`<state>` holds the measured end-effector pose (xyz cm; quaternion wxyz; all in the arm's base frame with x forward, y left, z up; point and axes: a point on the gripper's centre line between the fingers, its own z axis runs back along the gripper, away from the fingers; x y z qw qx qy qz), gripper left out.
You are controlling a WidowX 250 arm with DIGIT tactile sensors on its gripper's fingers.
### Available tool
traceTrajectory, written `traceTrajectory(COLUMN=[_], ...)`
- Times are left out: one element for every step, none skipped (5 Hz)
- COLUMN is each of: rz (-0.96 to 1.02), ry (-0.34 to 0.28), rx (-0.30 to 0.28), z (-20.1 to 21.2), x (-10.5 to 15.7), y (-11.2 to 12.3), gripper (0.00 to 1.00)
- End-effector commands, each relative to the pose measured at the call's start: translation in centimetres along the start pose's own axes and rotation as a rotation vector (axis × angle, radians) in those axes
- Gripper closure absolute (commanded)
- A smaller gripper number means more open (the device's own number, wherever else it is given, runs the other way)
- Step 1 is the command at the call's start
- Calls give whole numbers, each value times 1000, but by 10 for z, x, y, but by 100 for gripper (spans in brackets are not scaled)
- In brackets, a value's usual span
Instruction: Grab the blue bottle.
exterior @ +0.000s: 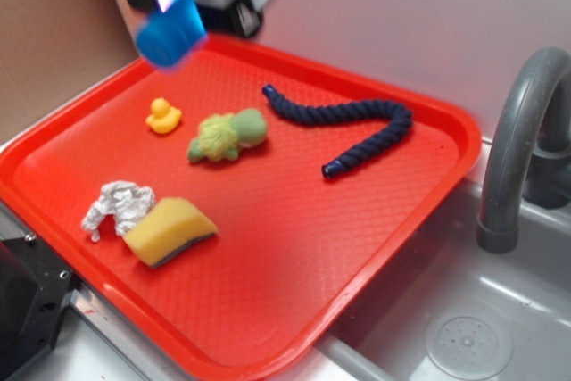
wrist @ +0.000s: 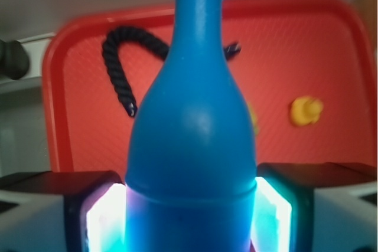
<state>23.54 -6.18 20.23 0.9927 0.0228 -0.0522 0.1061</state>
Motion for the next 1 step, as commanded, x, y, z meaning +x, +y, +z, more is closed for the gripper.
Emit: traceTrajectory(rz=[-47], ry=[-153], rx=[-44], z=[51], x=[5], y=[16], gripper=[100])
